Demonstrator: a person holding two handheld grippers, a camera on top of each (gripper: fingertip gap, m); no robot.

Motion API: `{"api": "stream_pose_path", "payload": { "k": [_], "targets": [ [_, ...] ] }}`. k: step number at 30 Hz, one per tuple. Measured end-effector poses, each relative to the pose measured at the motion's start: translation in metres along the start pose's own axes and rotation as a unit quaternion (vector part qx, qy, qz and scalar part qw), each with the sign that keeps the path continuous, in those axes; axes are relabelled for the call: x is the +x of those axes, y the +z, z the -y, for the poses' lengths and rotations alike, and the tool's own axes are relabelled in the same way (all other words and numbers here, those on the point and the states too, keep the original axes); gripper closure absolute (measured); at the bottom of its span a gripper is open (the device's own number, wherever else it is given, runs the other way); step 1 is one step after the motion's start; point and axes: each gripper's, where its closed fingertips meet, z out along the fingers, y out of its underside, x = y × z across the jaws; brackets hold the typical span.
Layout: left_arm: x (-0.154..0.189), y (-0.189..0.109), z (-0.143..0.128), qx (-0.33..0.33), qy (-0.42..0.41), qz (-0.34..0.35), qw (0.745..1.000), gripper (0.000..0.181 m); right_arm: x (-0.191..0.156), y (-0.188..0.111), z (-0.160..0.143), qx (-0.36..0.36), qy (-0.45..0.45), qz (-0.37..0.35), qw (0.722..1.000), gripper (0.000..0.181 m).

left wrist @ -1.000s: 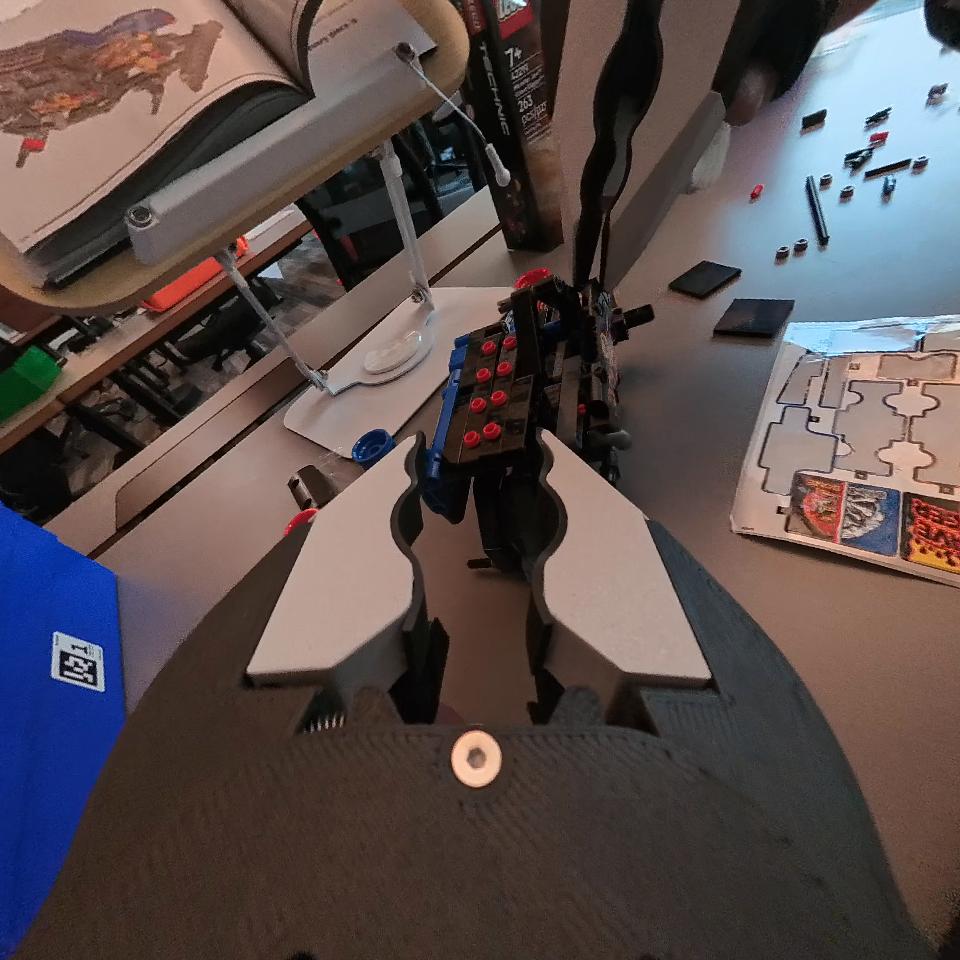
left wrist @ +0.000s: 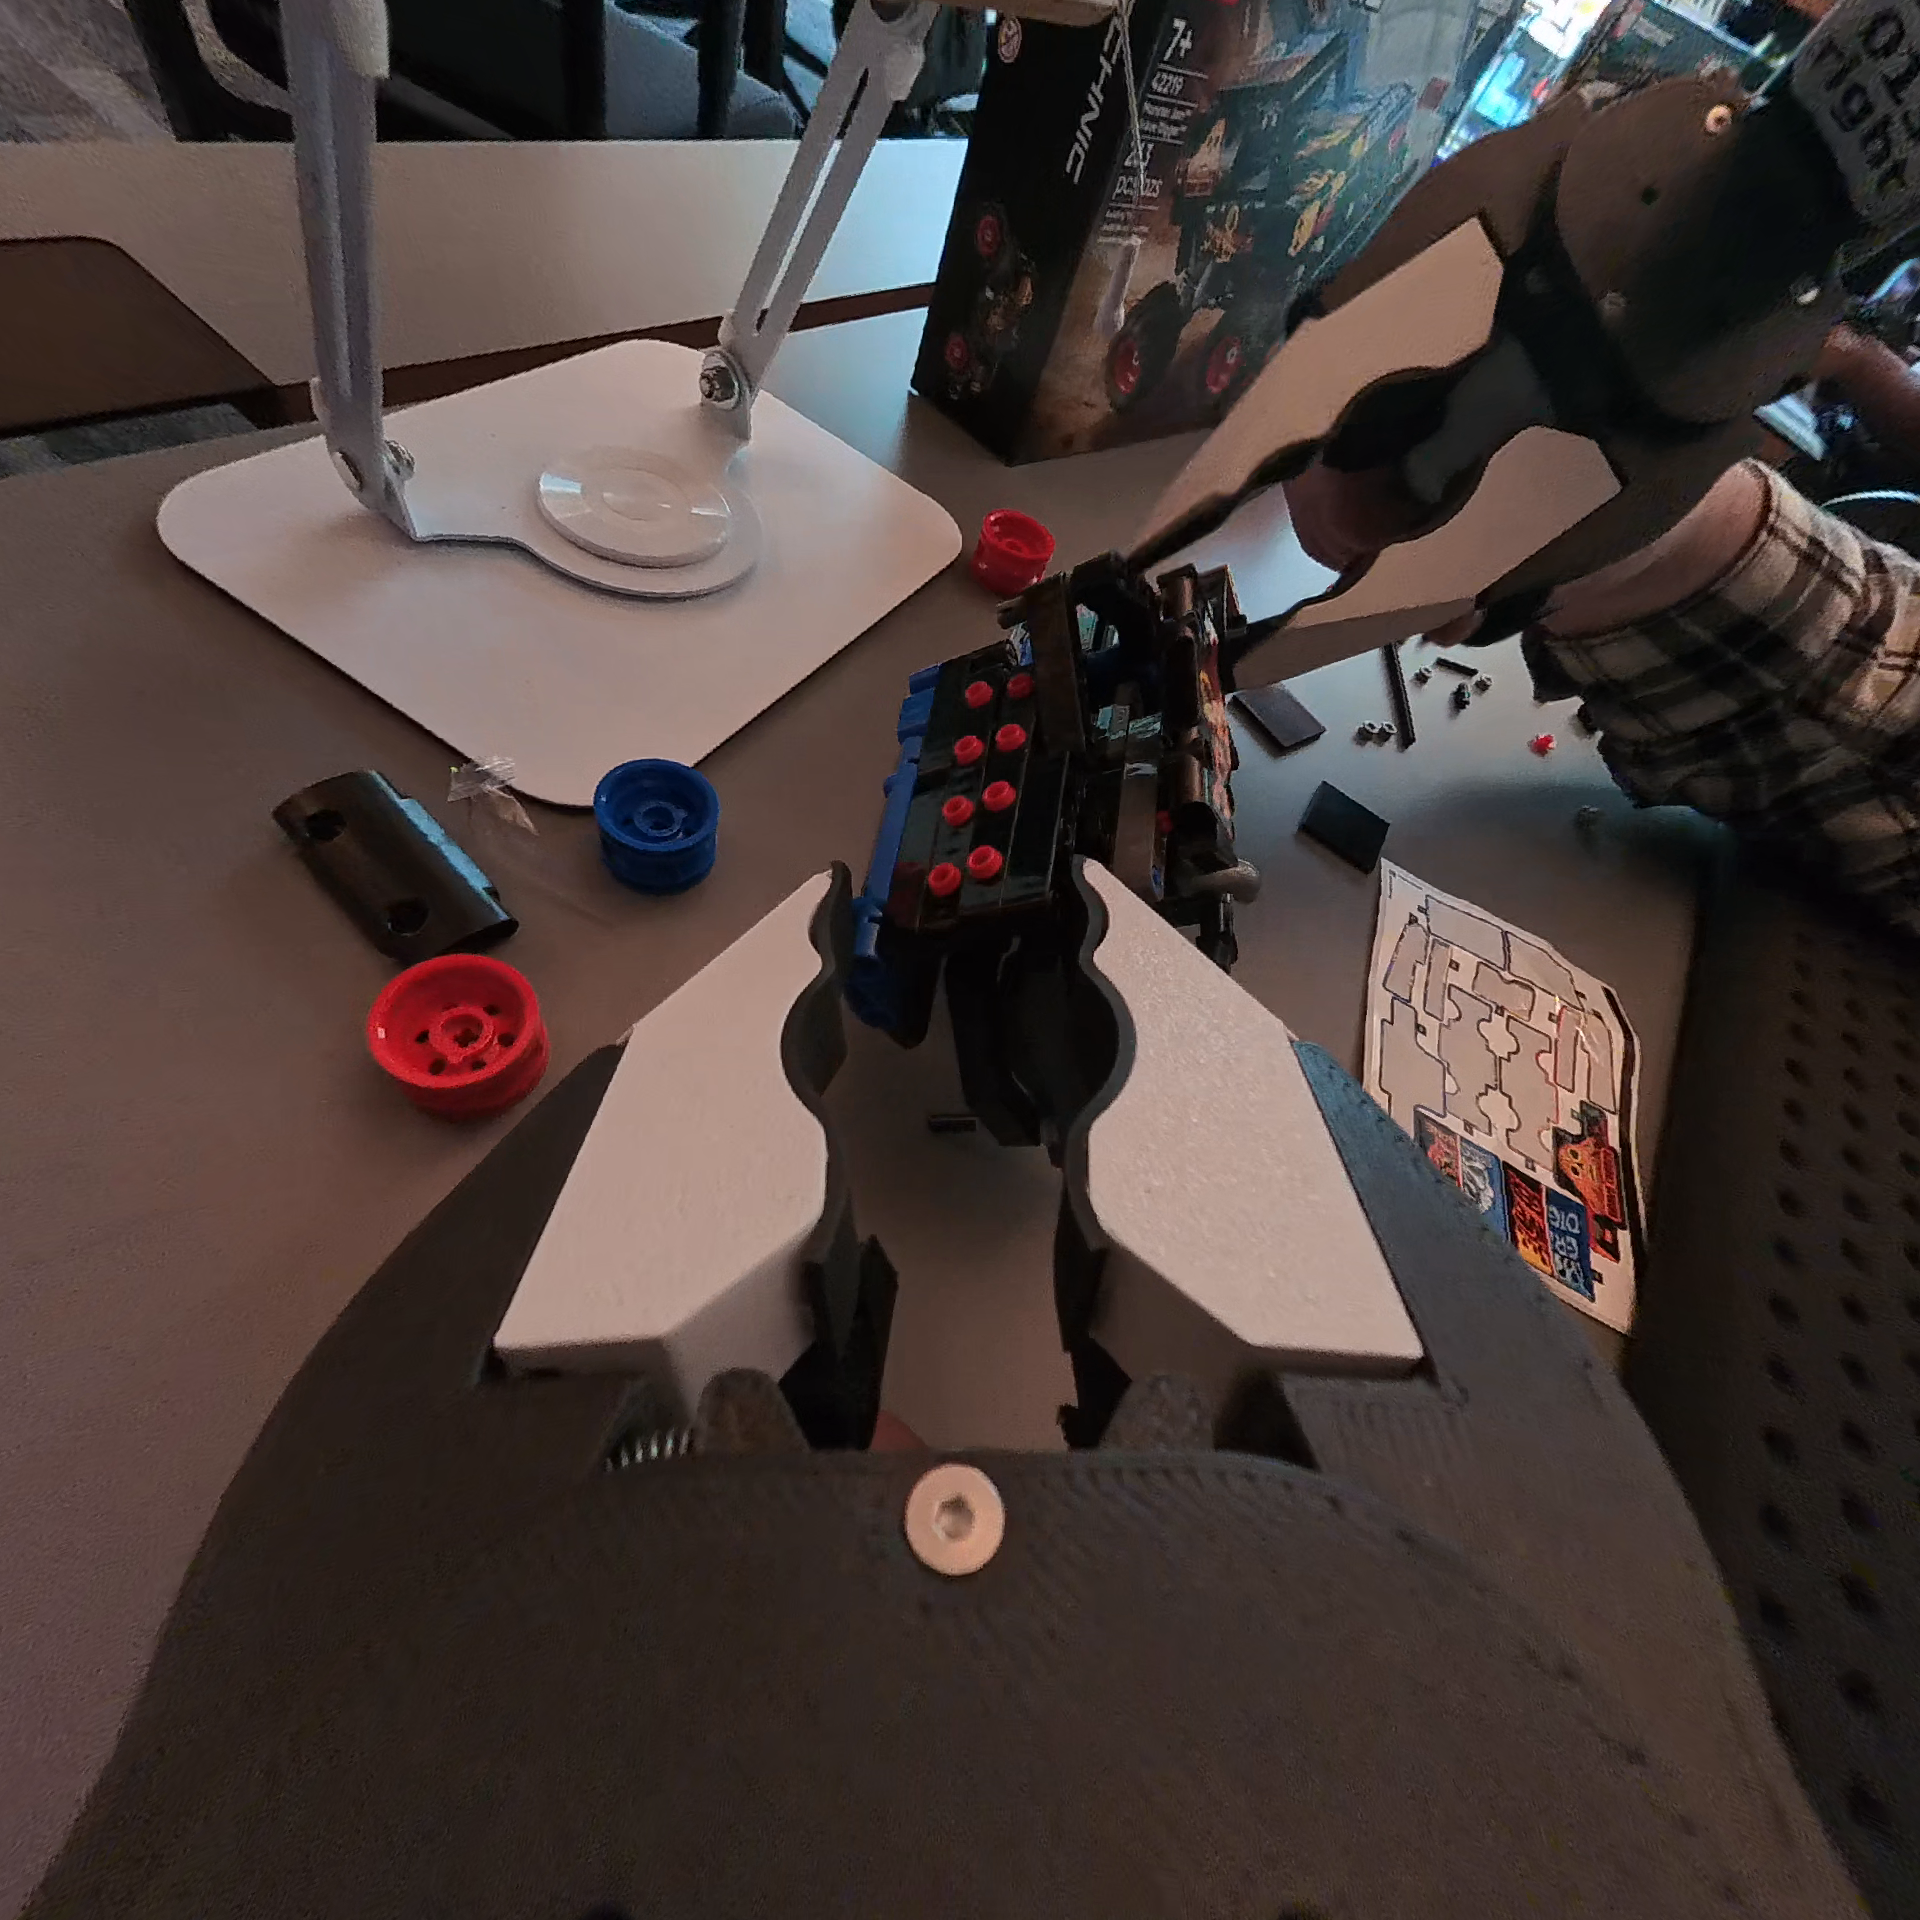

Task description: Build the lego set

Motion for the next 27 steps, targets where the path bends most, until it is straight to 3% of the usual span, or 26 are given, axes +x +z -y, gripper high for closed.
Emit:
{"api": "stream_pose_path", "payload": {
  "k": [5, 8, 11, 15, 22, 27],
  "targets": [
    [0.003, 0.000, -0.001, 0.000, 0.004, -0.009, 1.000, 0.141, -0.007, -0.010, 0.010, 0.008, 0.009, 0.030, 0.999, 0.145],
    [0.006, 0.001, -0.001, -0.001, 0.014, -0.003, 1.000, 0.141, -0.015, -0.010, 0.022, 0.012, 0.019, 0.042, 0.999, 0.131],
    [0.009, 0.004, -0.001, 0.001, 0.013, -0.003, 1.000, 0.141, -0.021, 0.003, 0.022, -0.028, 0.021, 0.015, 0.999, 0.120],
    [0.010, 0.004, -0.001, 0.003, 0.015, -0.006, 1.000, 0.141, -0.018, 0.011, 0.014, -0.059, -0.017, -0.029, 0.998, 0.144],
    [0.015, 0.006, -0.002, 0.001, 0.021, -0.017, 1.000, 0.142, -0.019, 0.001, 0.014, -0.045, -0.027, 0.010, 0.999, 0.150],
    [0.019, 0.009, -0.002, -0.003, 0.034, -0.017, 0.999, 0.142, -0.018, -0.007, 0.015, -0.005, 0.050, 0.065, 0.997, 0.155]
  ]
}}
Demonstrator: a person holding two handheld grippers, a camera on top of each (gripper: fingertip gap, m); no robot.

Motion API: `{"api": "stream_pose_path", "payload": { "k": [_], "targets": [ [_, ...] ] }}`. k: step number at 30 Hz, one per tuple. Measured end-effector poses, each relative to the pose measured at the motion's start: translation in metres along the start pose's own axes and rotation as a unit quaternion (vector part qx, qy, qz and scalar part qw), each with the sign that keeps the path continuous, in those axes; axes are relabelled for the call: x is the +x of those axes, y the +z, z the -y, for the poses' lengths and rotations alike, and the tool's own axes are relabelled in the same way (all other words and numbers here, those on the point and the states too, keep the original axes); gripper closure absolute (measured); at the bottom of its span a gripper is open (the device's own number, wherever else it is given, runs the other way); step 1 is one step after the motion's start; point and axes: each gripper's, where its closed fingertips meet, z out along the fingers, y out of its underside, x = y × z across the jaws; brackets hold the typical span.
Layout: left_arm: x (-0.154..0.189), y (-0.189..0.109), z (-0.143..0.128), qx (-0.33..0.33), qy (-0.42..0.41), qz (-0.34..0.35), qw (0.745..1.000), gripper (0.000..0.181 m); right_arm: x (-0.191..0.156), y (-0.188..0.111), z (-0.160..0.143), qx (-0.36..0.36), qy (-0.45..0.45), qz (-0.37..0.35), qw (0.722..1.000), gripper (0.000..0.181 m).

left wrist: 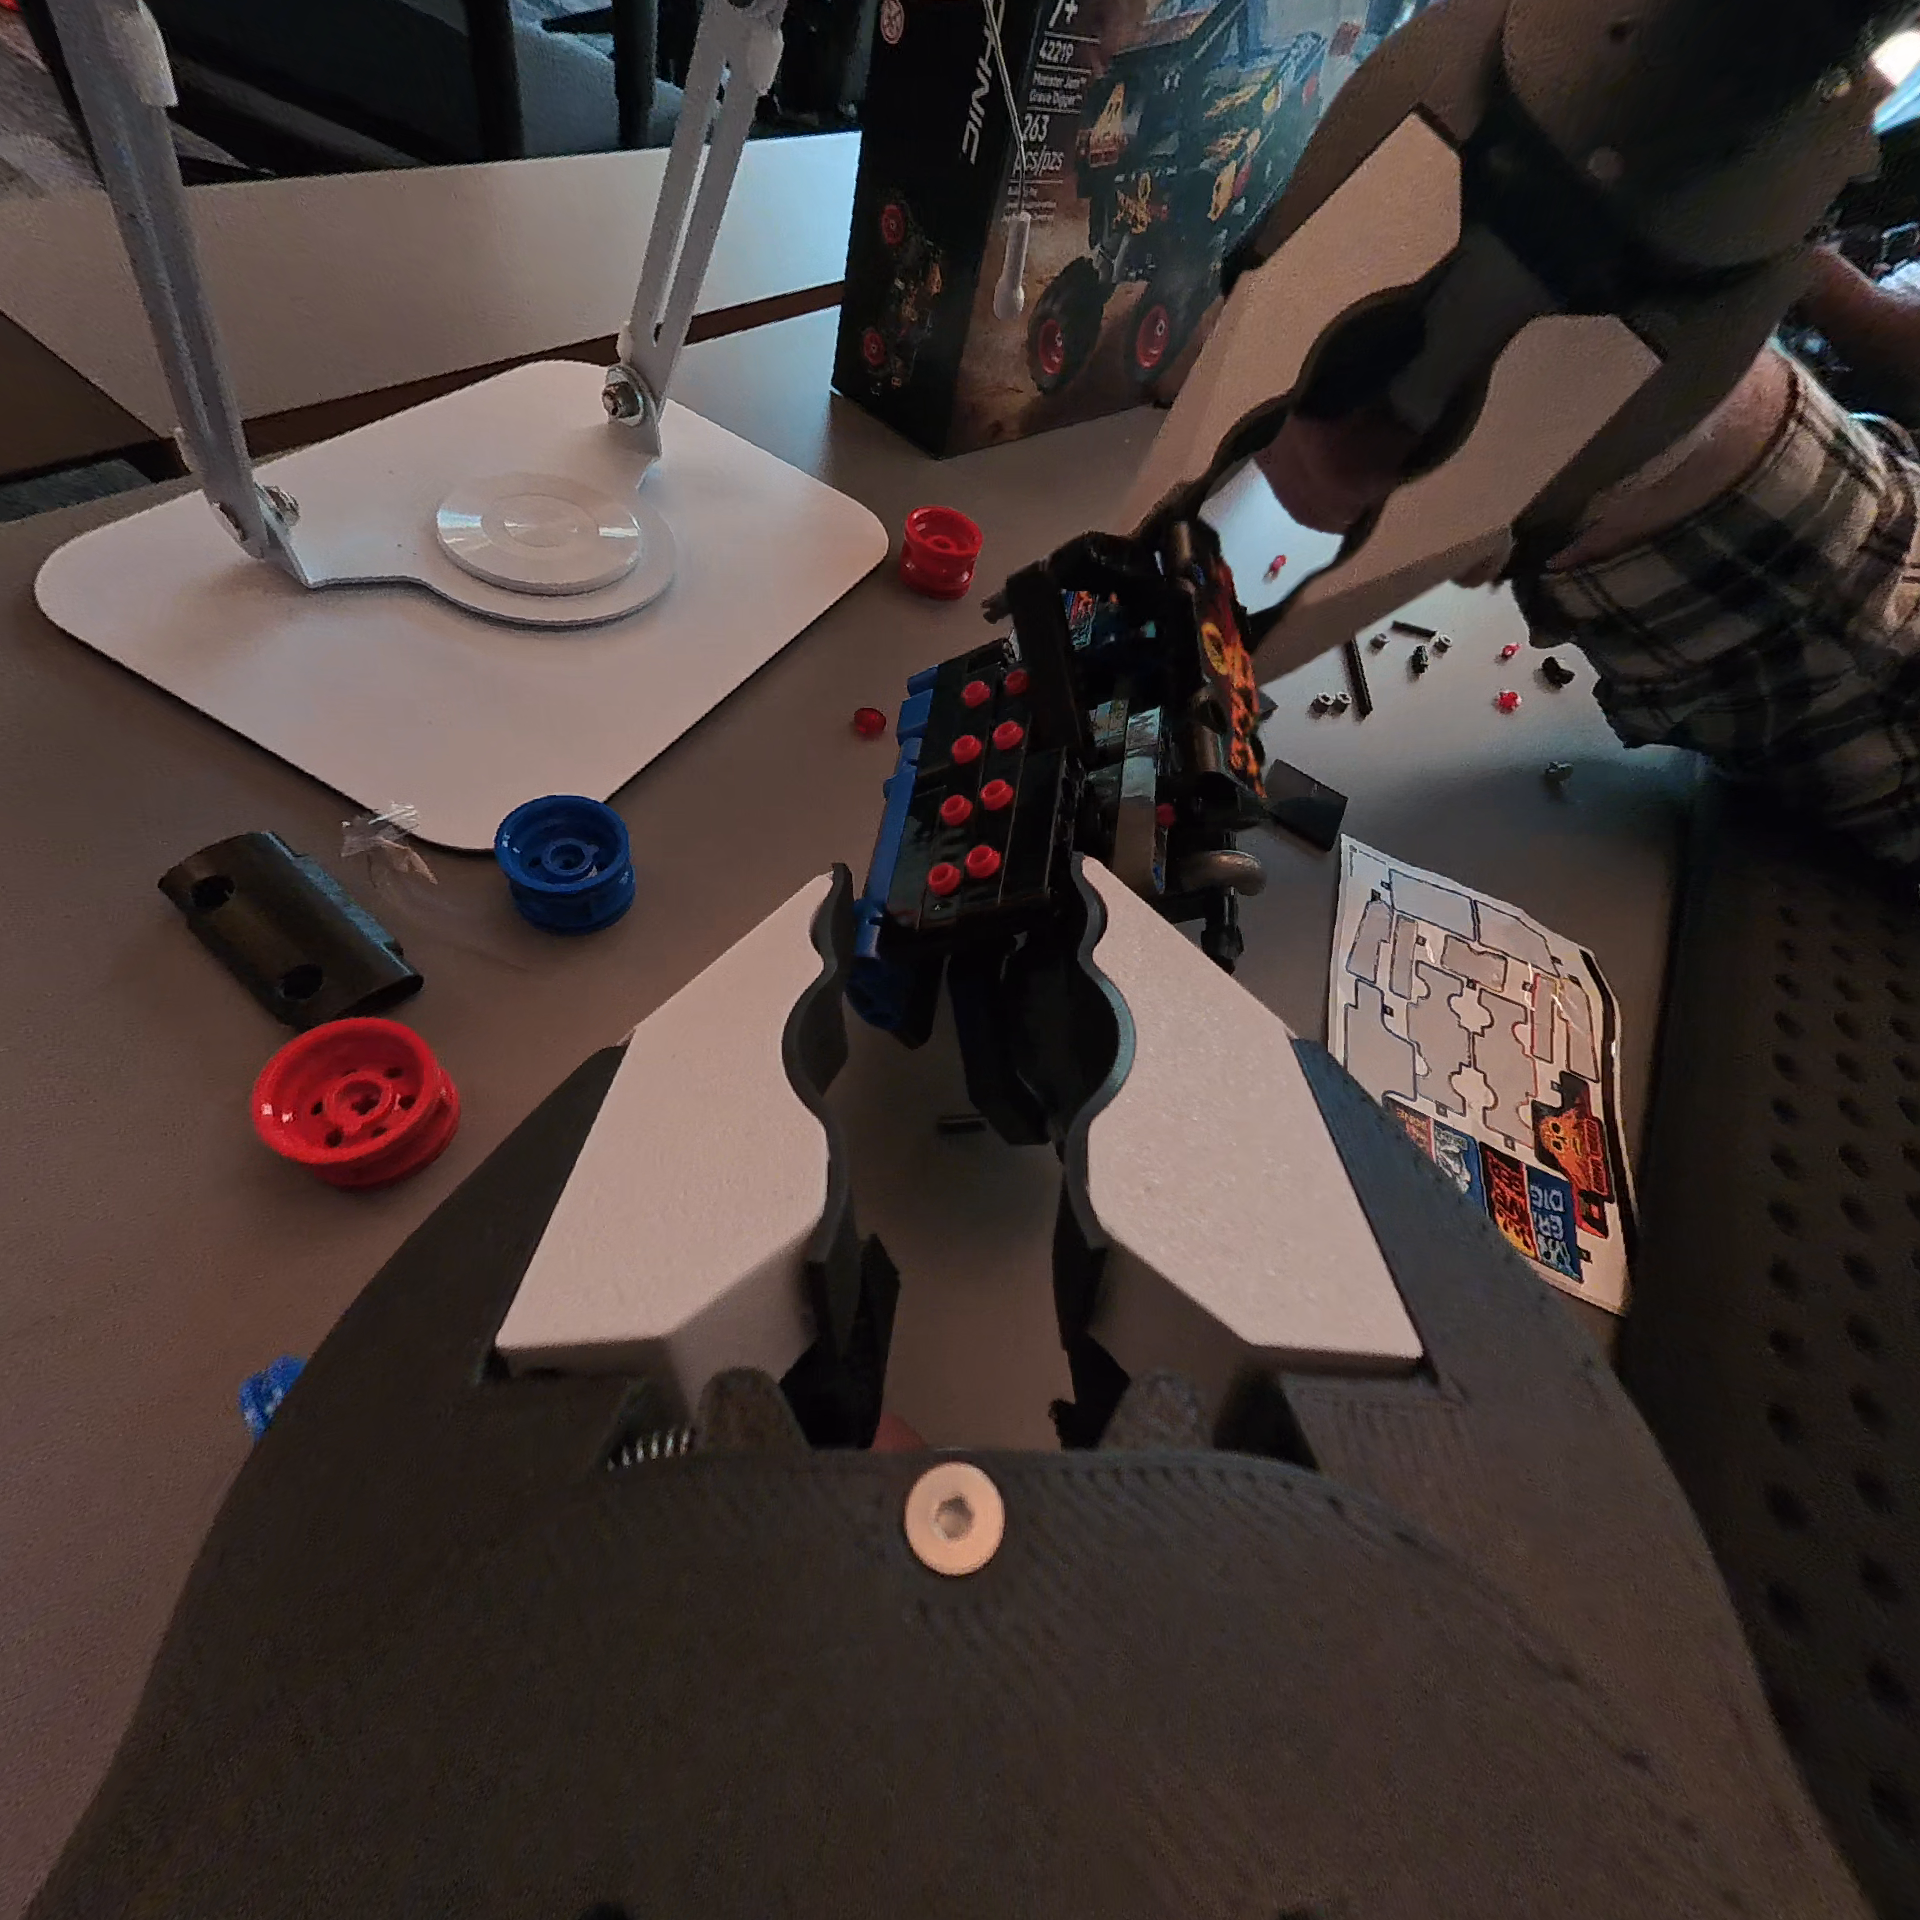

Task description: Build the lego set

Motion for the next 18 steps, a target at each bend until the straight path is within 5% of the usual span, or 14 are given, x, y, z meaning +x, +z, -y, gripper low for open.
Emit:
{"api": "stream_pose_path", "payload": {
  "k": [4, 5, 10, 18],
  "targets": [
    [0.003, 0.002, 0.000, 0.003, 0.003, -0.008, 1.000, 0.142, 0.009, -0.004, 0.003, 0.021, 0.052, 0.005, 0.998, 0.158],
    [0.004, 0.002, 0.000, 0.002, 0.009, -0.009, 1.000, 0.142, 0.013, -0.005, 0.004, 0.028, 0.063, -0.002, 0.998, 0.179],
    [0.011, 0.006, 0.000, -0.001, 0.020, -0.014, 1.000, 0.141, 0.027, -0.008, 0.006, 0.041, 0.066, -0.045, 0.996, 0.181],
    [0.005, 0.004, 0.000, 0.010, -0.025, -0.022, 0.999, 0.141, 0.010, -0.013, 0.012, 0.022, 0.023, -0.021, 0.999, 0.113]
  ]
}}
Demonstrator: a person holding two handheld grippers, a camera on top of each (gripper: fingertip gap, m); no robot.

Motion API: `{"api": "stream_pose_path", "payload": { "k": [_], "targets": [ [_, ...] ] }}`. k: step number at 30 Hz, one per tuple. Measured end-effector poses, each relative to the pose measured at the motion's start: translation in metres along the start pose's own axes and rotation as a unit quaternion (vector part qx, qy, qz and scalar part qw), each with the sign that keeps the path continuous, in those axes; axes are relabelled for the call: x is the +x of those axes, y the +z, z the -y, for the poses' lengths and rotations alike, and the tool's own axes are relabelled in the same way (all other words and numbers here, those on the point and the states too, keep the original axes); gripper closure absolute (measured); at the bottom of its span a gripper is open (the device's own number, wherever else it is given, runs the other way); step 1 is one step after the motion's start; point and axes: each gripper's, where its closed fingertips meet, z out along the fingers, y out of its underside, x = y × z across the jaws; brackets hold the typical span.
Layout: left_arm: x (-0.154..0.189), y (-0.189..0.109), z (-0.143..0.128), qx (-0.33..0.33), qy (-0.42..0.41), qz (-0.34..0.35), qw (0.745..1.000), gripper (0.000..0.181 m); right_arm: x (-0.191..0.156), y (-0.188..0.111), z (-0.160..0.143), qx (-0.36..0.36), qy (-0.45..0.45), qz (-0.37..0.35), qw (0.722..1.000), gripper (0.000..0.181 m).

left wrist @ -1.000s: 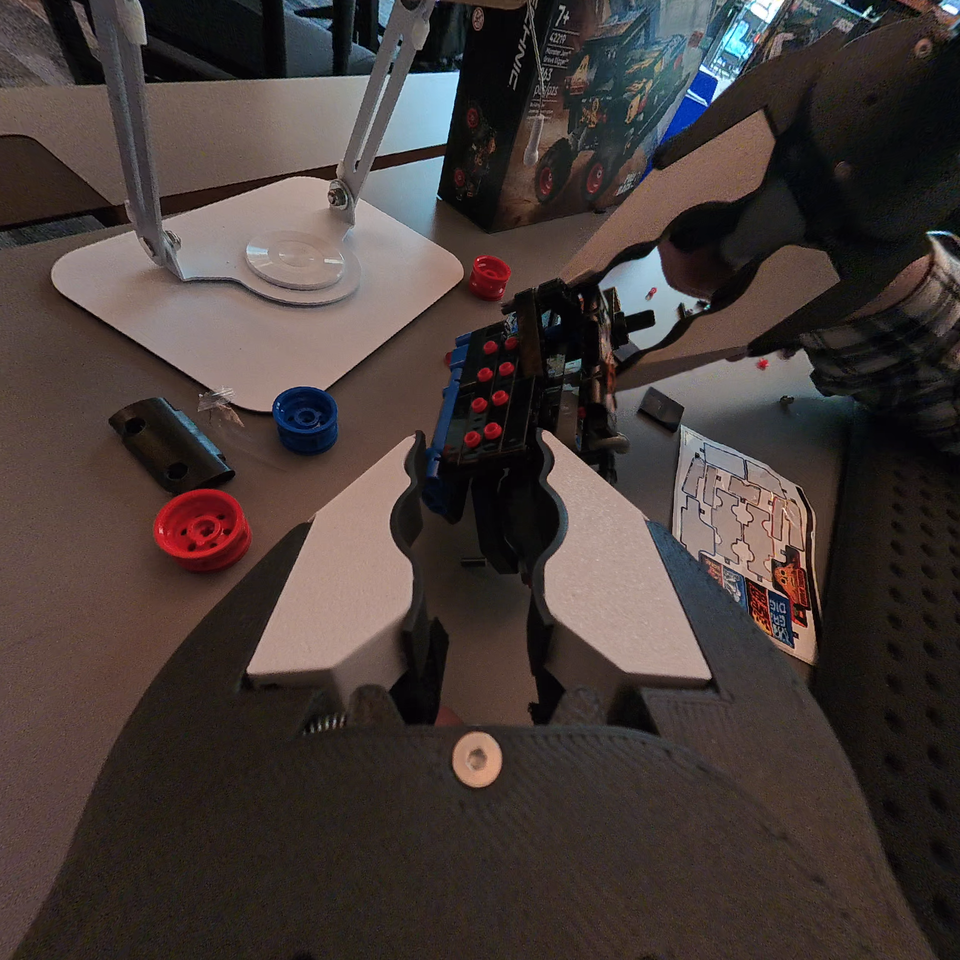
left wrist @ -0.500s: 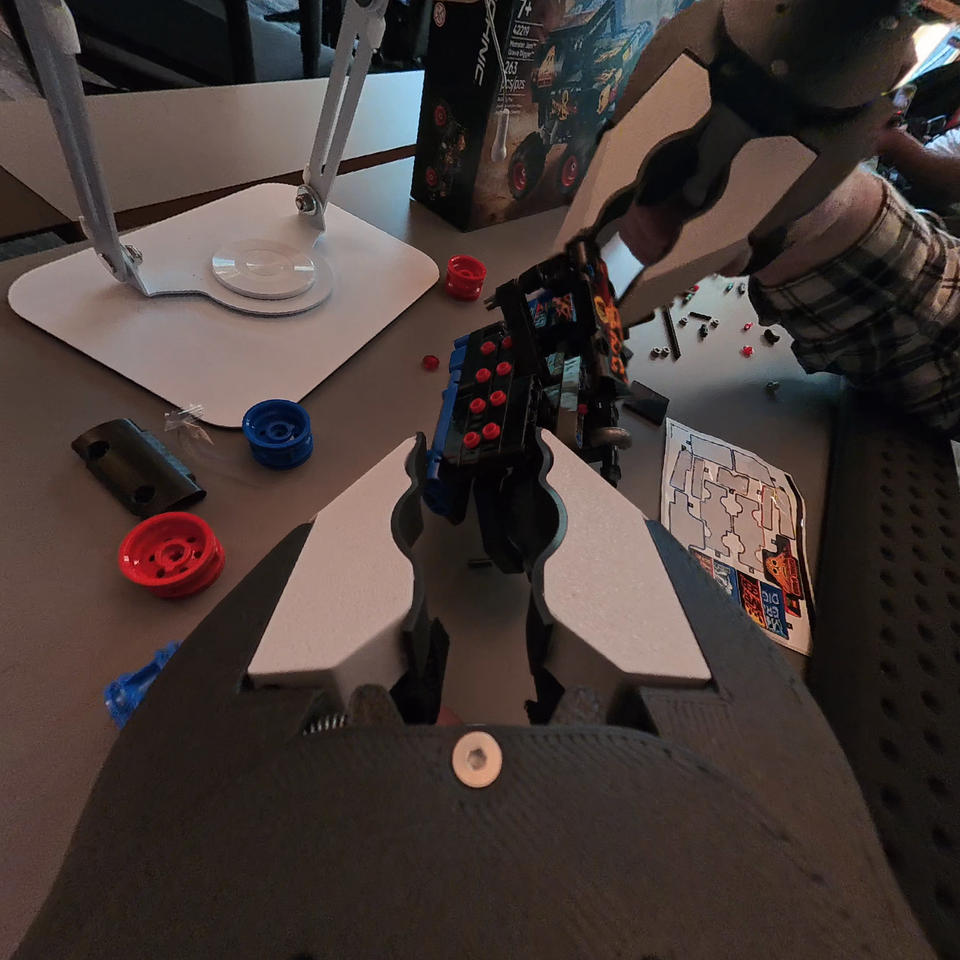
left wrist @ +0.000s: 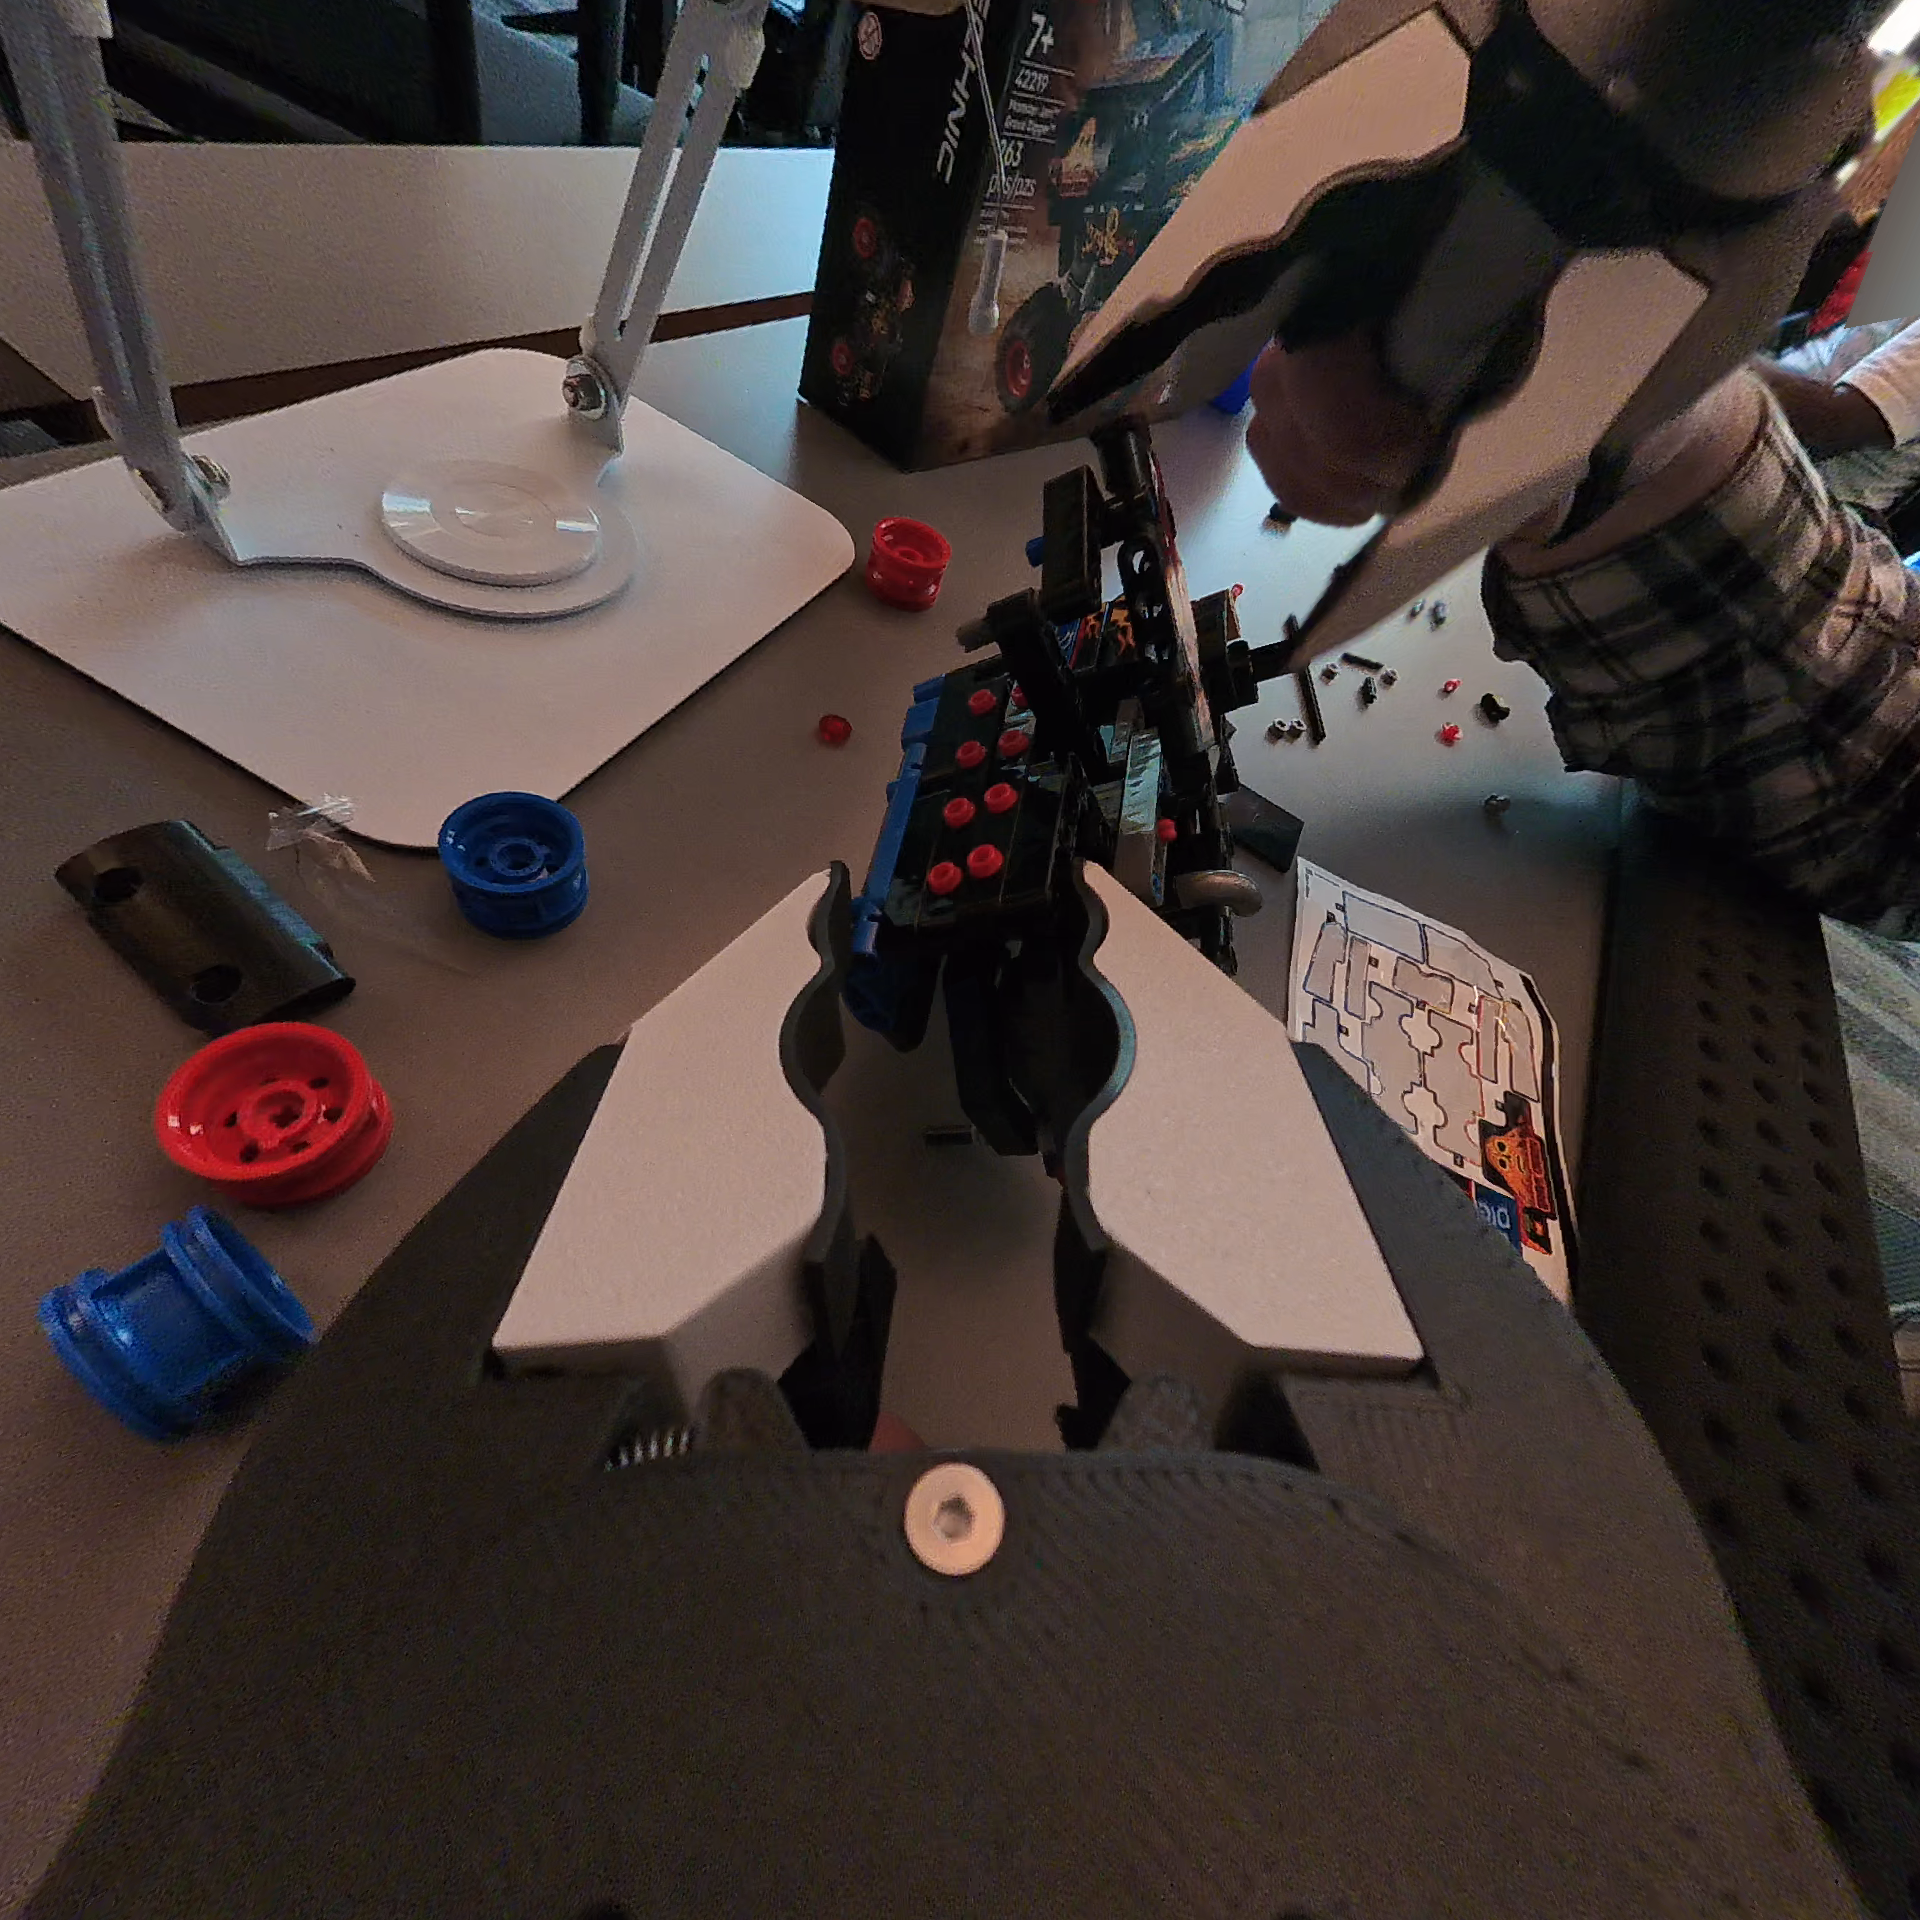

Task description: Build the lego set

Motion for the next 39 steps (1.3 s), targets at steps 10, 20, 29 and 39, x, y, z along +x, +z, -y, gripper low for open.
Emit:
{"api": "stream_pose_path", "payload": {
  "k": [10, 20, 29, 39],
  "targets": [
    [0.007, 0.002, -0.002, 0.000, 0.003, -0.013, 1.000, 0.142, 0.012, 0.008, -0.006, -0.007, -0.011, -0.052, 0.999, 0.152],
    [0.002, -0.001, -0.002, 0.008, -0.007, -0.006, 1.000, 0.142, 0.020, 0.014, -0.006, -0.013, -0.010, -0.106, 0.994, 0.135],
    [0.001, -0.004, -0.002, 0.011, -0.008, -0.001, 1.000, 0.142, 0.012, 0.020, -0.014, -0.027, -0.019, -0.087, 0.996, 0.130],
    [0.001, -0.004, -0.001, 0.015, -0.001, 0.007, 1.000, 0.140, 0.005, 0.021, -0.019, -0.018, -0.001, -0.039, 0.999, 0.140]
  ]
}}
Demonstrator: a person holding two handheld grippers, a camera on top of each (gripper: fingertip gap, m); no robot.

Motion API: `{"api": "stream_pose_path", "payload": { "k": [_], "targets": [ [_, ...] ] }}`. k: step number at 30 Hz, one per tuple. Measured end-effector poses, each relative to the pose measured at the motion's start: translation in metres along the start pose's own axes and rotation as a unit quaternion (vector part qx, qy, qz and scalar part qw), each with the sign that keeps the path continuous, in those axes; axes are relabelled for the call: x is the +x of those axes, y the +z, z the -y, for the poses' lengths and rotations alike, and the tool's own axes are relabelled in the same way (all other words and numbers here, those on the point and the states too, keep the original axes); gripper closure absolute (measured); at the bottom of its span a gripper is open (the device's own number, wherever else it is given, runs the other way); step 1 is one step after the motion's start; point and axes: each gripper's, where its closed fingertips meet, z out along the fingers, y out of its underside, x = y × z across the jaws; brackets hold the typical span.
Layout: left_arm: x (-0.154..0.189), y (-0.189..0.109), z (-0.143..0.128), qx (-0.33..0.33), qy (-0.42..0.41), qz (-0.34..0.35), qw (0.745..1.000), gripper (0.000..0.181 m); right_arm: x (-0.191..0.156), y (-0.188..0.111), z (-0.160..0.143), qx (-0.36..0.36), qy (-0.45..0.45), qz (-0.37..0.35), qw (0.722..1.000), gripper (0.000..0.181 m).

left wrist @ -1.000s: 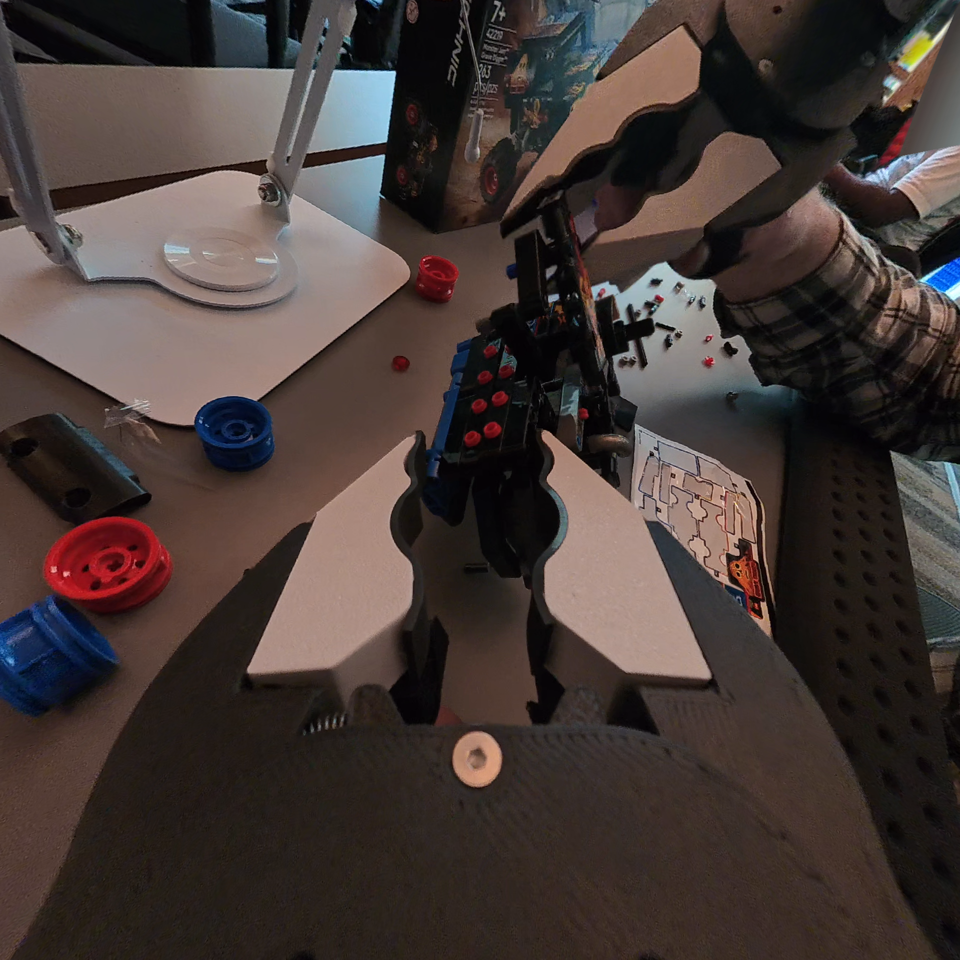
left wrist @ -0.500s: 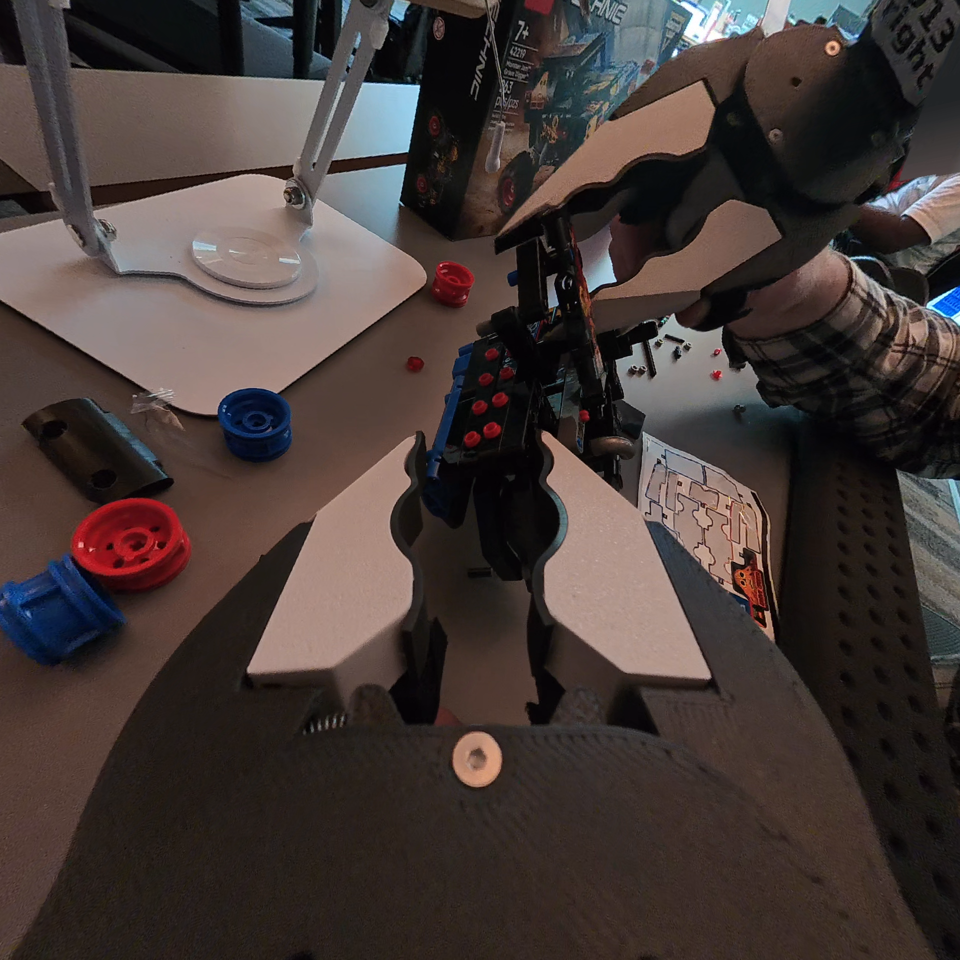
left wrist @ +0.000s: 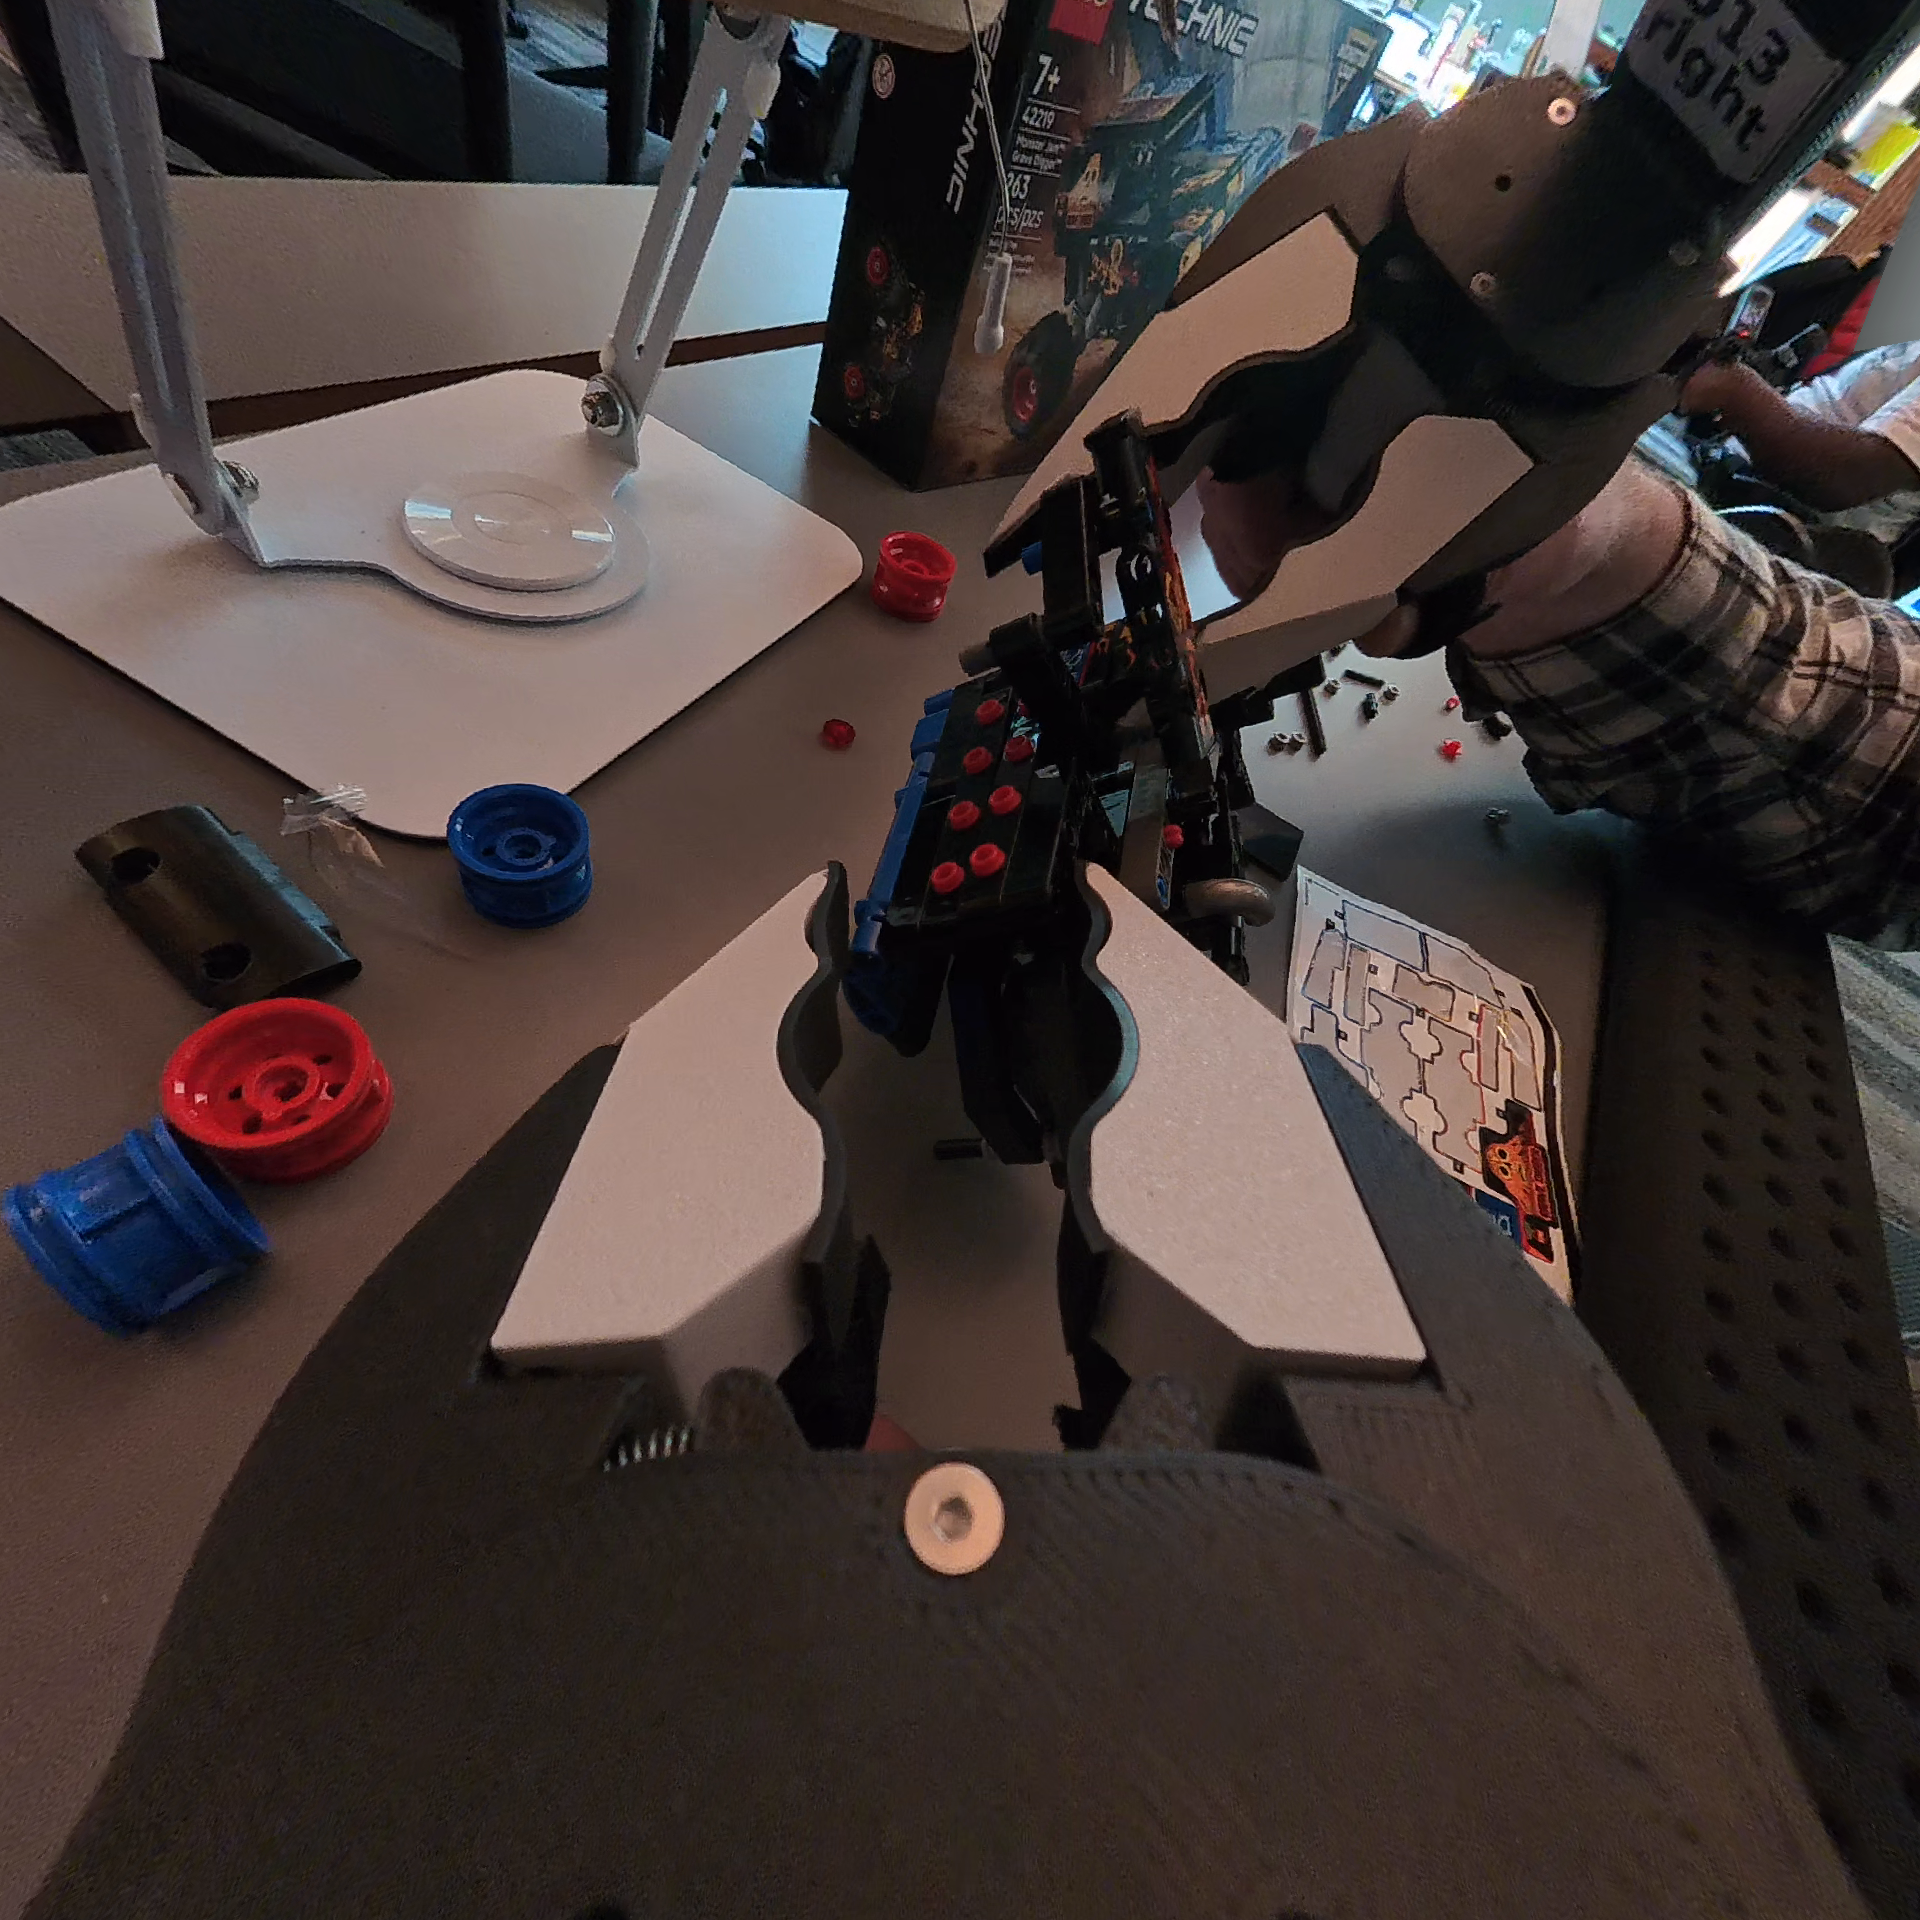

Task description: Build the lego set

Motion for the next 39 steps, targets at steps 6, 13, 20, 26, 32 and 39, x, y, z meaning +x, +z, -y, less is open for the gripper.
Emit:
{"api": "stream_pose_path", "payload": {
  "k": [6, 13, 20, 26, 32, 39],
  "targets": [
    [-0.003, 0.000, 0.000, -0.001, 0.001, 0.009, 1.000, 0.135, 0.000, 0.001, -0.001, 0.007, 0.012, 0.009, 1.000, 0.142],
    [-0.003, -0.001, 0.000, -0.002, 0.004, 0.009, 1.000, 0.136, -0.003, 0.001, -0.002, 0.010, 0.014, 0.021, 1.000, 0.148],
    [-0.003, -0.005, 0.002, 0.005, -0.011, 0.000, 1.000, 0.136, -0.005, 0.001, -0.002, 0.019, 0.026, 0.036, 0.999, 0.152],
    [-0.002, -0.010, 0.005, 0.019, -0.037, -0.021, 0.999, 0.139, -0.008, 0.001, -0.003, 0.023, 0.032, 0.052, 0.998, 0.158],
    [-0.008, -0.030, 0.019, 0.062, -0.065, -0.031, 0.996, 0.163, -0.009, 0.001, -0.003, 0.026, 0.037, 0.062, 0.997, 0.164],
    [-0.011, -0.033, 0.018, 0.063, -0.060, -0.025, 0.996, 0.159, -0.009, 0.001, -0.003, 0.026, 0.039, 0.061, 0.997, 0.164]
  ]
}}
